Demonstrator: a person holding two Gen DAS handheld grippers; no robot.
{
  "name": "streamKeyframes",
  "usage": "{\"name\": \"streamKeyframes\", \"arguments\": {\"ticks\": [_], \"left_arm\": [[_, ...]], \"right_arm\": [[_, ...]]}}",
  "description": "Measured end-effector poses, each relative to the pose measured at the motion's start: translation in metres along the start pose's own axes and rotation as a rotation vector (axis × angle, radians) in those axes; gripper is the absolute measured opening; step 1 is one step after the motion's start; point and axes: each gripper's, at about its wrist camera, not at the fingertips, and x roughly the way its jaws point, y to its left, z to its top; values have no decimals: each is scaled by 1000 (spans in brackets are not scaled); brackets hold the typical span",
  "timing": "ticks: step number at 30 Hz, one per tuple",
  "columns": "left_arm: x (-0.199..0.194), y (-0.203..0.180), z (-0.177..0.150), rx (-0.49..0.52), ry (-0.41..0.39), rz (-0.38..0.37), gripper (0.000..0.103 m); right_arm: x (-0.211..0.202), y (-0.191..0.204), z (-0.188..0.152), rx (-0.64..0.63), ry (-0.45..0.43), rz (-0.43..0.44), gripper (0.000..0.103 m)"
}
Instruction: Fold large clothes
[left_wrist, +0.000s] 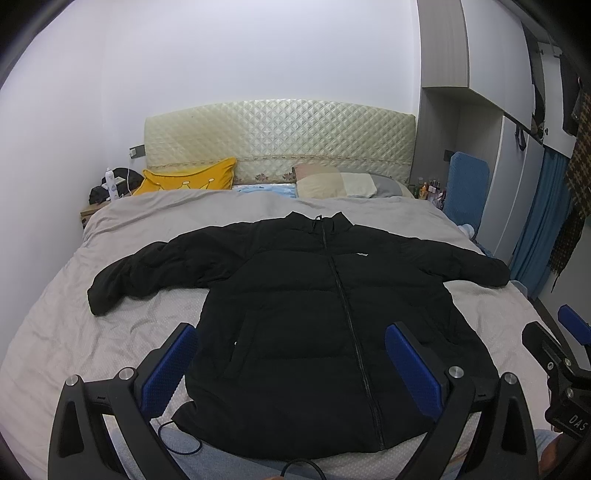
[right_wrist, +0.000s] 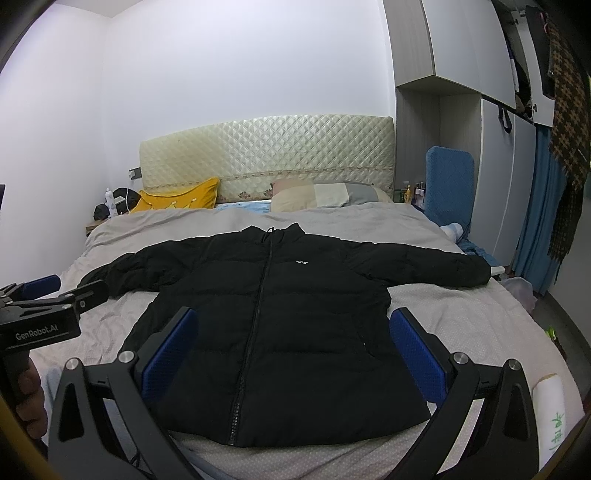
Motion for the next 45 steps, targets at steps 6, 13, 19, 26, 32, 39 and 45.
{"name": "streamKeyframes", "arguments": {"ticks": [6,13,19,26,32,39,45], "left_arm": [[1,1,-2,-9,7,-8,103],[3,2,-4,-10,14,-7,103],[2,-3,-4,-8,16,-8,103],[3,-8,-3,-1,24,-14,103],[1,-9,-1,-1,22,-19,103],[3,-8,-1,-15,23,-10,103],[6,-7,7,-21,13,-29,103]], "right_arm": [[0,1,-1,1,3,-3,103],[1,2,-3,-4,6,-8,103],[3,3,-4,3,13,-18,103],[3,2,-3,4,13,-9,103],[4,-2,-3,10,15,-19,103],[5,-2,-2,18,17,-23,103],[8,-5,3,17,24,-32,103]]}}
